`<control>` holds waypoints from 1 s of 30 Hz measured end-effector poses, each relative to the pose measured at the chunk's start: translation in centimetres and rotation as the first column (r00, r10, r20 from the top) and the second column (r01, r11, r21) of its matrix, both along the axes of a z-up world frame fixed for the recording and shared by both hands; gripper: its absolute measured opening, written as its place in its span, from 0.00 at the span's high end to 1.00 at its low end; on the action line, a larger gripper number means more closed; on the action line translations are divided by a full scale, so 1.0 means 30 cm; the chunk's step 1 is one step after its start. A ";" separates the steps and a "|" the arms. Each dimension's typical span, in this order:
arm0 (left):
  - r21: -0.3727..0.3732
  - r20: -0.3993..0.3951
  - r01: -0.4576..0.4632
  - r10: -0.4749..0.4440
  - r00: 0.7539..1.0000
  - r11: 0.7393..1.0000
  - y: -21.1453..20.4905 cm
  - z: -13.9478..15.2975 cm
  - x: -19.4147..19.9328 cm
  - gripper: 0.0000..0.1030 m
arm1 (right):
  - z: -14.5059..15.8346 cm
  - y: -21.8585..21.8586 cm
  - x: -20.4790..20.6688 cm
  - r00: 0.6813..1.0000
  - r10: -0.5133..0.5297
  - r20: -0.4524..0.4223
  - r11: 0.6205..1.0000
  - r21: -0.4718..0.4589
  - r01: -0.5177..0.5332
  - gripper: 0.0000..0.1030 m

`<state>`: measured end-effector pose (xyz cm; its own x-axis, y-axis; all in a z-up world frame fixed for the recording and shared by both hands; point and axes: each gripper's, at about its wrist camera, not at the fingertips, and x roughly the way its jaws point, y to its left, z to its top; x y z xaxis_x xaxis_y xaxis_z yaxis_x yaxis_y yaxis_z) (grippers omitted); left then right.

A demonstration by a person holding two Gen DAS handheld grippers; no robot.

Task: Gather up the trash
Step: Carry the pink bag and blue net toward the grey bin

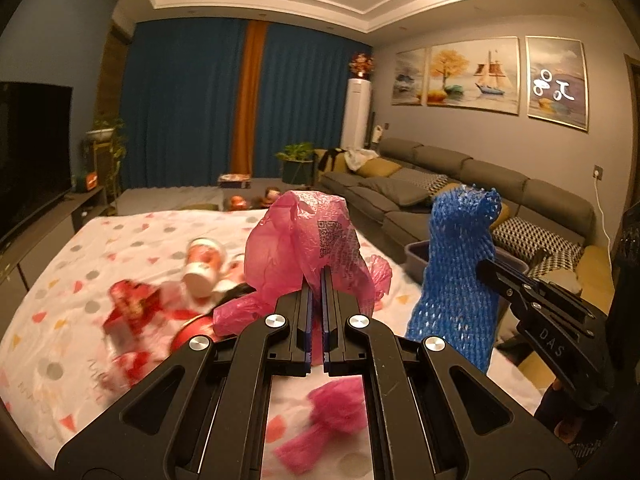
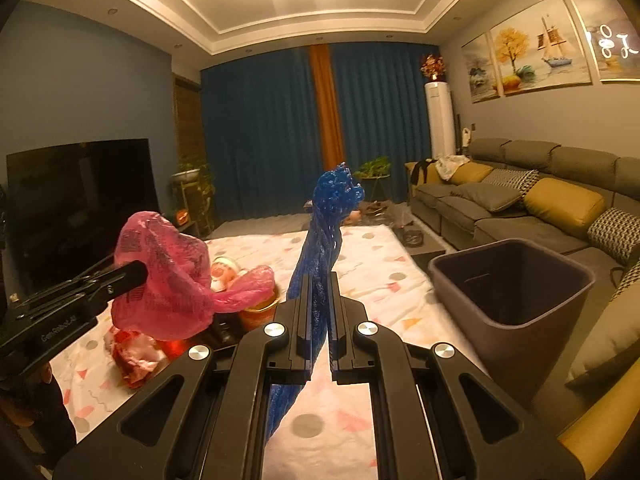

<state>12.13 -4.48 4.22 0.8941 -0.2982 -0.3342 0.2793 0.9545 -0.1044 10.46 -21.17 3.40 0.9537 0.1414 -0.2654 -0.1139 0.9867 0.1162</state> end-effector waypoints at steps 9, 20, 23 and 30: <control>-0.003 0.020 0.095 -0.095 0.995 0.995 -0.211 0.053 0.086 0.98 | 0.047 -0.151 0.030 0.990 -0.133 0.053 0.991 -0.021 0.135 0.93; 0.028 0.043 0.190 -0.191 0.981 0.981 -0.531 0.073 0.249 0.98 | 0.079 -0.413 0.123 0.940 -0.324 0.104 0.944 -0.029 0.329 0.93; 0.029 0.031 0.211 -0.212 0.977 0.977 -0.602 0.068 0.298 0.98 | 0.072 -0.475 0.156 0.928 -0.358 0.100 0.932 -0.016 0.361 0.93; 0.042 0.008 0.247 -0.247 0.969 0.968 -0.724 0.026 0.386 0.98 | 0.039 -0.555 0.228 0.916 -0.391 0.087 0.918 -0.031 0.395 0.93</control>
